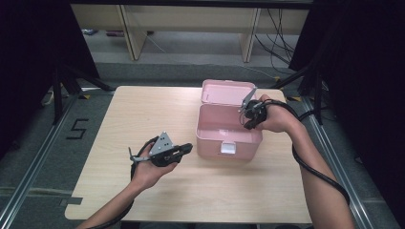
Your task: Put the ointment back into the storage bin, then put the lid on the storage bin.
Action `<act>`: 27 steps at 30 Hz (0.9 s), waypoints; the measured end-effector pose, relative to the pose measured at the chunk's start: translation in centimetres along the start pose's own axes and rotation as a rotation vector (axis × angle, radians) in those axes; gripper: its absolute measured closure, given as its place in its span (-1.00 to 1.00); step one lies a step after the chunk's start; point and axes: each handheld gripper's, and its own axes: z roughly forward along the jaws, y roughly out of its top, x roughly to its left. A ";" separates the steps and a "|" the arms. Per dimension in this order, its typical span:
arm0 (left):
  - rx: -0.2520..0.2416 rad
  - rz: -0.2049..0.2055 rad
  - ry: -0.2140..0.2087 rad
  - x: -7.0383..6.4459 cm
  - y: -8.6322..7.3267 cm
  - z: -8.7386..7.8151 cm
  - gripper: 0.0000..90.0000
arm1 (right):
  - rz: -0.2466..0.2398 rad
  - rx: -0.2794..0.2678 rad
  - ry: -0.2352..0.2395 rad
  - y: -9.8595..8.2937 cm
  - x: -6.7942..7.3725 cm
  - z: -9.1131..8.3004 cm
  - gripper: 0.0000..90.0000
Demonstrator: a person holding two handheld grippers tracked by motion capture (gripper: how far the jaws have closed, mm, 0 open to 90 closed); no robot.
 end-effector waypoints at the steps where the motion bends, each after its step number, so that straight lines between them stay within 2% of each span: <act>1: 0.001 0.000 -0.006 0.0 0.1 0.1 0.96 | -0.009 -0.007 -0.001 0.0 -0.1 -0.1 1.00; 2: -0.003 -0.007 -0.017 0.0 0.1 0.2 0.99 | -0.015 -0.015 -0.010 -0.1 -0.3 -0.1 0.99; 3: 0.009 -0.007 -0.015 -0.1 0.2 0.3 0.99 | 0.022 -0.026 -0.019 -0.2 -0.4 -0.3 0.96; 6: 0.010 0.000 -0.036 -0.4 0.6 0.7 1.00 | 0.070 -0.069 -0.059 -0.4 -0.7 -0.5 0.92; 8: 0.009 0.006 -0.043 -0.6 0.9 0.9 1.00 | 0.083 -0.096 -0.084 -0.6 -1.3 -0.8 0.92; 9: 0.011 0.005 -0.047 -0.6 1.0 1.0 1.00 | 0.124 -0.110 -0.099 -0.7 -1.4 -1.0 0.93; 11: 0.000 0.004 -0.060 -0.8 1.2 1.4 1.00 | 0.154 -0.129 -0.112 -1.0 -1.7 -1.2 0.93; 12: 0.011 0.012 -0.057 -0.9 1.3 1.4 1.00 | 0.171 -0.134 -0.120 -1.1 -1.8 -1.4 0.94; 15: -0.003 0.023 -0.065 -1.1 1.4 1.7 1.00 | 0.198 -0.151 -0.132 -1.3 -2.0 -1.7 0.97; 17: -0.016 0.045 -0.074 -1.2 1.5 1.9 1.00 | 0.220 -0.158 -0.139 -1.4 -2.0 -2.0 1.00; 18: -0.020 0.050 -0.074 -1.3 1.5 2.0 1.00 | 0.209 -0.164 -0.142 -1.5 -2.1 -2.1 1.00; 19: -0.033 0.050 -0.085 -1.4 1.4 2.1 1.00 | 0.207 -0.174 -0.151 -1.6 -2.2 -2.1 1.00; 20: -0.034 0.052 -0.083 -1.5 1.5 2.1 1.00 | 0.226 -0.166 -0.150 -1.6 -2.0 -2.2 1.00; 25: -0.031 0.050 -0.085 -1.7 1.6 2.1 1.00 | 0.259 -0.172 -0.159 -1.8 -2.2 -2.6 1.00; 27: -0.033 0.054 -0.090 -1.8 1.7 2.2 1.00 | 0.298 -0.186 -0.163 -1.9 -2.4 -2.8 0.95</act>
